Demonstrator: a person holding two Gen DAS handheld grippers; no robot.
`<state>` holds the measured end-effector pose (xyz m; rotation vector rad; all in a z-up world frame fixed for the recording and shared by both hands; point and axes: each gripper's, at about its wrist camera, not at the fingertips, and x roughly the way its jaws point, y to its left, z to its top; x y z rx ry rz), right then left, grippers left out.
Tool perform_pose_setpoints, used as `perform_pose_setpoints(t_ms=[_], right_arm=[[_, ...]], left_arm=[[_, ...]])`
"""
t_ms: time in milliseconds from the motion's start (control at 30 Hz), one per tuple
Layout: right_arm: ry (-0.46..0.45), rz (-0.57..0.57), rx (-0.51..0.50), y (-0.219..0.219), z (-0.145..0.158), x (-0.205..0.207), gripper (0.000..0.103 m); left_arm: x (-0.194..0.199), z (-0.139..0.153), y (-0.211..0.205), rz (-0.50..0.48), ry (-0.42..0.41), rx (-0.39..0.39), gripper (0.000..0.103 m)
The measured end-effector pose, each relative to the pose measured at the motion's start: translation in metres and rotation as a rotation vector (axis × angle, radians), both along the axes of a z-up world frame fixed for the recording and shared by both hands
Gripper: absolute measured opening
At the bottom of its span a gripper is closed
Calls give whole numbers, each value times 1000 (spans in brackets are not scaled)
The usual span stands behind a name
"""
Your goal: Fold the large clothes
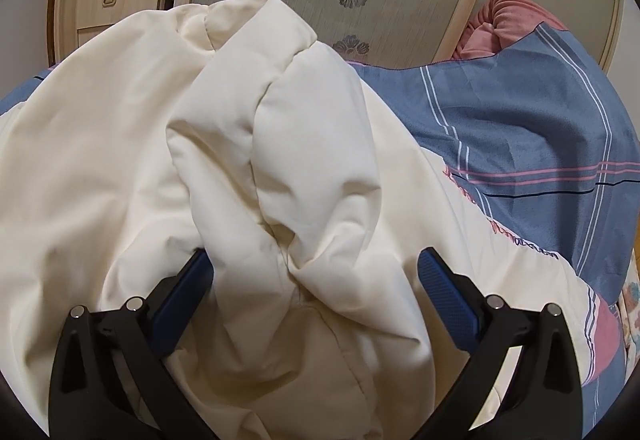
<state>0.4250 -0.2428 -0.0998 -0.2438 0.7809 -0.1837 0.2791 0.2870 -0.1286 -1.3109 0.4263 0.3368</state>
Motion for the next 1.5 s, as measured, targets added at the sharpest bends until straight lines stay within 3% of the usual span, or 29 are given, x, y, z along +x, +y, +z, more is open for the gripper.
perform_pose_setpoints(t_ms=[67, 133, 233, 300, 367, 433, 533, 600, 667, 767, 867, 900, 967, 1067, 1133, 1200, 1267, 1333, 1367, 1500], right_arm=[[-2, 0, -8, 1, 0, 0, 102], [-6, -1, -16, 2, 0, -1, 102], [-8, -2, -17, 3, 0, -1, 102], [-8, -2, -14, 3, 0, -2, 102], [-8, -3, -15, 3, 0, -2, 102], [-11, -4, -24, 5, 0, -2, 102], [-12, -4, -31, 7, 1, -3, 102], [-12, -4, -36, 8, 1, -3, 102], [-8, -2, -48, 10, 2, -3, 102], [42, -17, -86, 10, 10, -3, 102], [24, -85, -46, -9, 32, -10, 102], [20, -95, -24, -16, 39, -13, 102], [16, -108, 33, -33, 52, -20, 102], [-10, -135, 98, -53, 71, -34, 102], [-32, -127, 97, -57, 83, -43, 102], [-51, -116, 67, -56, 92, -51, 102], [-73, -111, 48, -56, 101, -58, 102], [-76, -85, 81, -59, 108, -66, 102], [-84, -78, 104, -62, 112, -69, 102], [-136, -164, 216, -86, 135, -87, 102]], left_arm=[[6, -7, 9, 20, -47, -11, 101], [22, -1, 13, -5, -100, 60, 101], [45, -1, 10, -36, -27, 162, 99], [46, 3, 2, -14, 27, 247, 83], [50, 7, 3, -34, 75, 277, 43], [47, 3, 8, -21, 105, 267, 25], [42, 5, 11, -25, 84, 247, 14], [32, 22, 7, -18, 36, 257, 13], [23, 45, -4, -7, 6, 323, 13], [15, 103, -49, -6, -12, 564, 12], [11, 153, -121, -39, -59, 837, 12], [10, 162, -143, -72, -87, 885, 12], [12, 172, -202, -233, -197, 924, 12], [24, 162, -282, -442, -251, 1002, 12], [38, 135, -335, -630, -239, 1017, 12], [53, 101, -365, -764, -169, 980, 11], [65, 68, -390, -856, -70, 1014, 11], [71, 45, -415, -915, 15, 1148, 12], [73, 40, -420, -930, 33, 1176, 12], [77, 41, -409, -947, 23, 1113, 12]])
